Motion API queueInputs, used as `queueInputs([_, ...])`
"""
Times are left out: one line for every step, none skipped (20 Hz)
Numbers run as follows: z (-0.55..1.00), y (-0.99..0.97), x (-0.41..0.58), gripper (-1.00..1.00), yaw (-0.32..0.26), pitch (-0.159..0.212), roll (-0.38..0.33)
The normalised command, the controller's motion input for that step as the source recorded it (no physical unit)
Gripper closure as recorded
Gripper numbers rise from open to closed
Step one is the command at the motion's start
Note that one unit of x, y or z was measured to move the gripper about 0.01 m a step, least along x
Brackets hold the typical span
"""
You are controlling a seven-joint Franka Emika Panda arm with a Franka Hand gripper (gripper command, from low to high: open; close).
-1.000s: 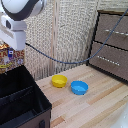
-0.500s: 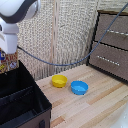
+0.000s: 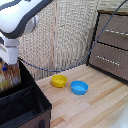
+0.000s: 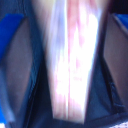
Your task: Kindly direct your grabber toward the cereal bar. Delicately grip the cereal bar using your grabber. Transport the clutched cereal bar to the rear part of the organizer. Set the cereal bar down and place it in the rear section of the organizer.
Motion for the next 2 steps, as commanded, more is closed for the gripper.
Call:
queueInputs([0.44, 0.0, 0.14, -1.0, -0.132, 0.239, 0.041])
queueInputs([0.49, 0.0, 0.151, -1.0, -0.136, 0.244, 0.034])
